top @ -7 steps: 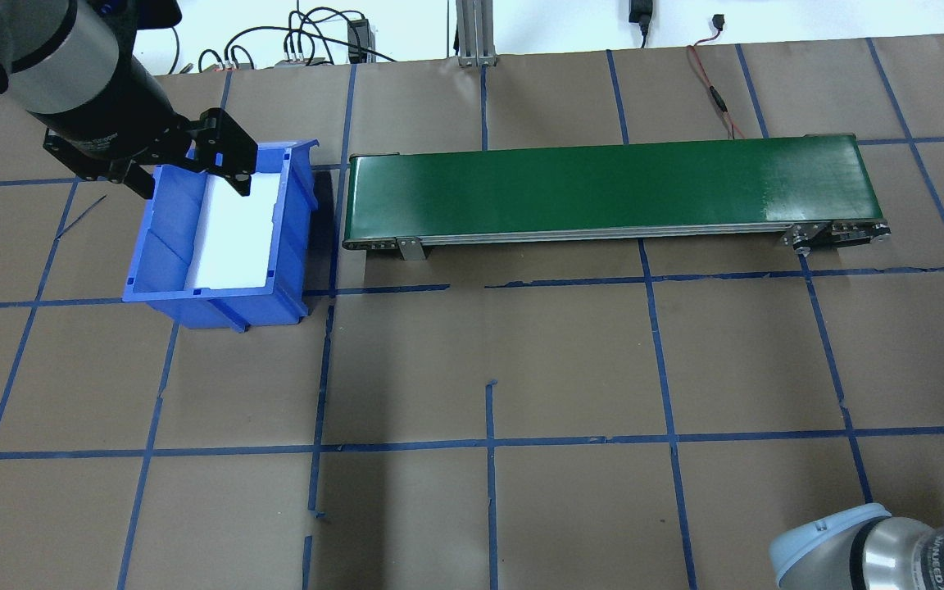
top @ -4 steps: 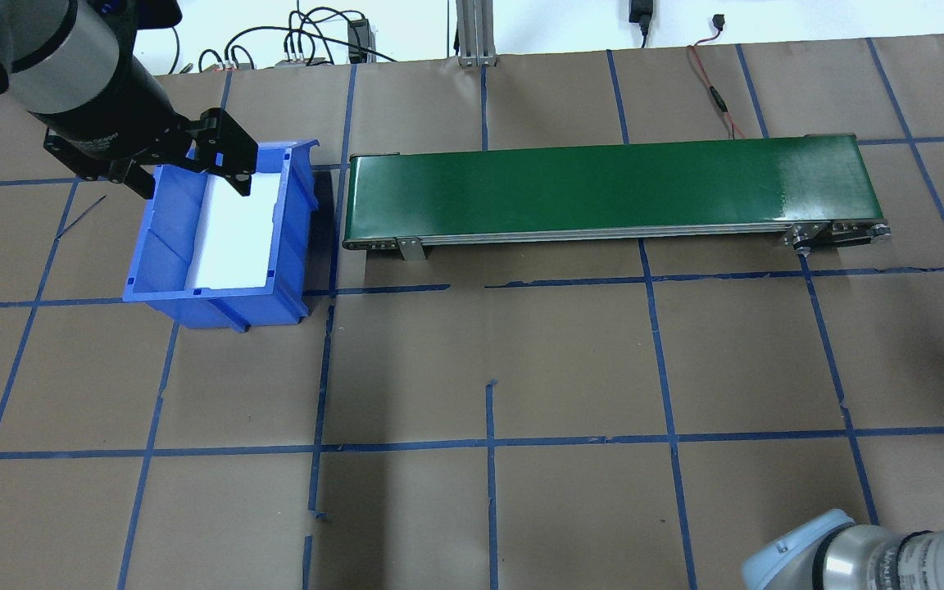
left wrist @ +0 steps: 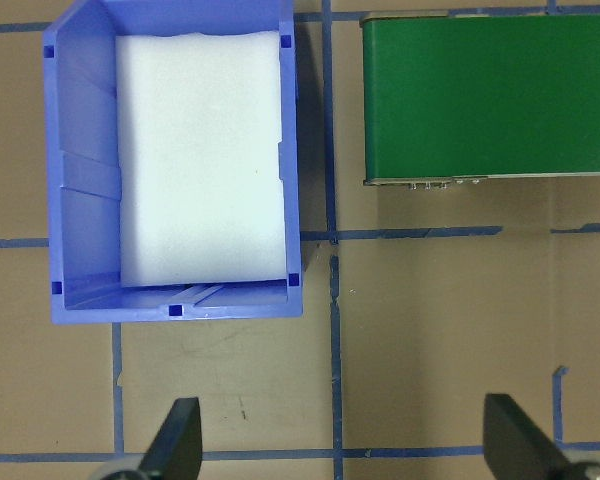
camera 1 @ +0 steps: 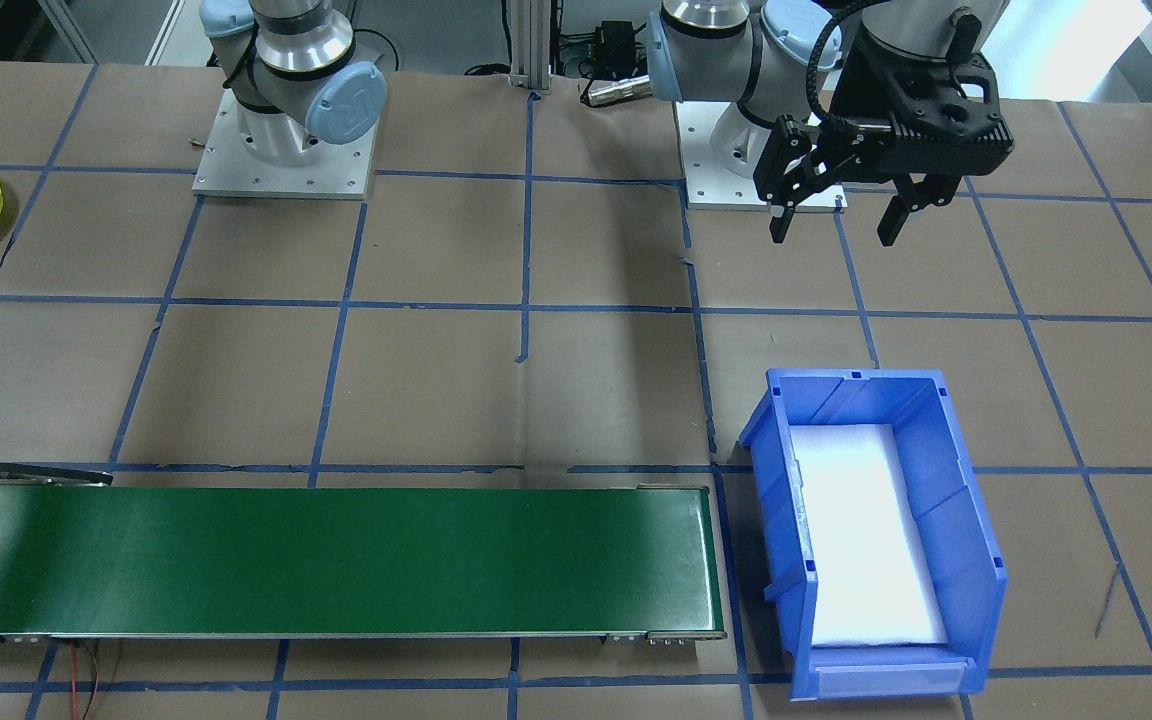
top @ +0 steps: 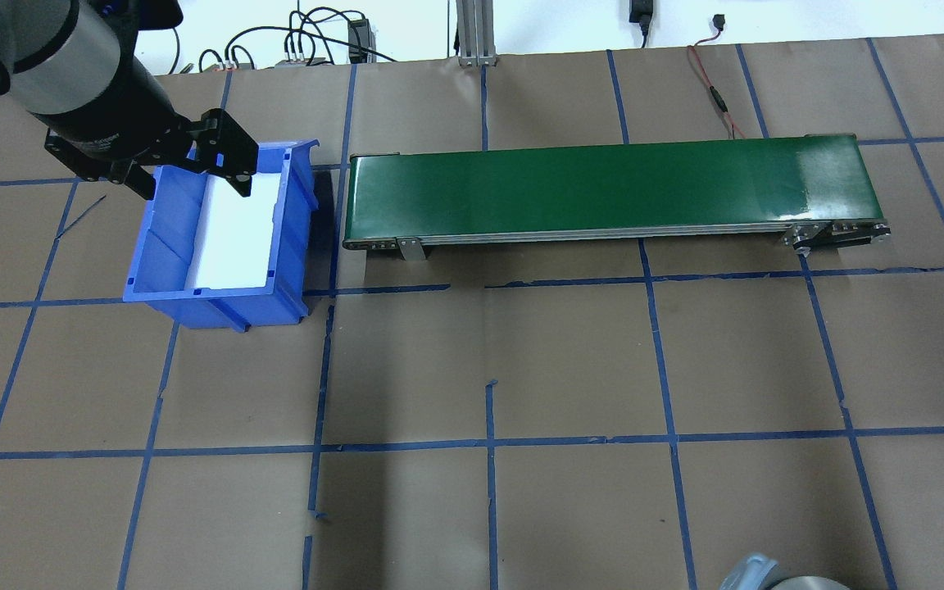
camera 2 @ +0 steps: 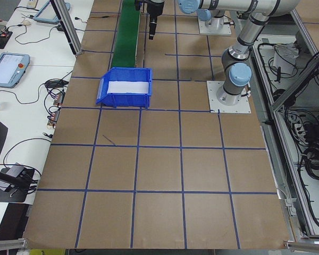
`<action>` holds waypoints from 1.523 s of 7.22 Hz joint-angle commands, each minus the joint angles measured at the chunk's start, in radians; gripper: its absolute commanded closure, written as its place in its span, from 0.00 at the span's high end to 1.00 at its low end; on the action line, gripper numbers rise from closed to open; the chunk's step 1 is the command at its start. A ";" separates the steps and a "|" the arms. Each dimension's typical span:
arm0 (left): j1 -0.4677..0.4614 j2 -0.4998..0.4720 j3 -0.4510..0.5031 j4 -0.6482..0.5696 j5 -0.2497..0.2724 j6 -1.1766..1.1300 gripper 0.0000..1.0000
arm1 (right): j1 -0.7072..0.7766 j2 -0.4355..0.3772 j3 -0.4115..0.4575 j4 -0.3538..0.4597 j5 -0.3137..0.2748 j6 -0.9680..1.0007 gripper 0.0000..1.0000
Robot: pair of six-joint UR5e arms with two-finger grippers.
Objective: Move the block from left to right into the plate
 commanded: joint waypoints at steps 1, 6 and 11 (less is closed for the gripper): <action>0.000 0.000 -0.002 0.000 0.000 0.000 1.00 | 0.266 -0.062 0.000 0.051 0.000 0.242 1.00; 0.002 0.000 -0.003 0.002 0.000 0.000 1.00 | 0.705 -0.052 -0.046 0.041 0.015 0.864 1.00; 0.000 0.000 -0.003 0.002 0.000 0.000 1.00 | 0.712 -0.042 -0.052 0.005 0.017 0.805 1.00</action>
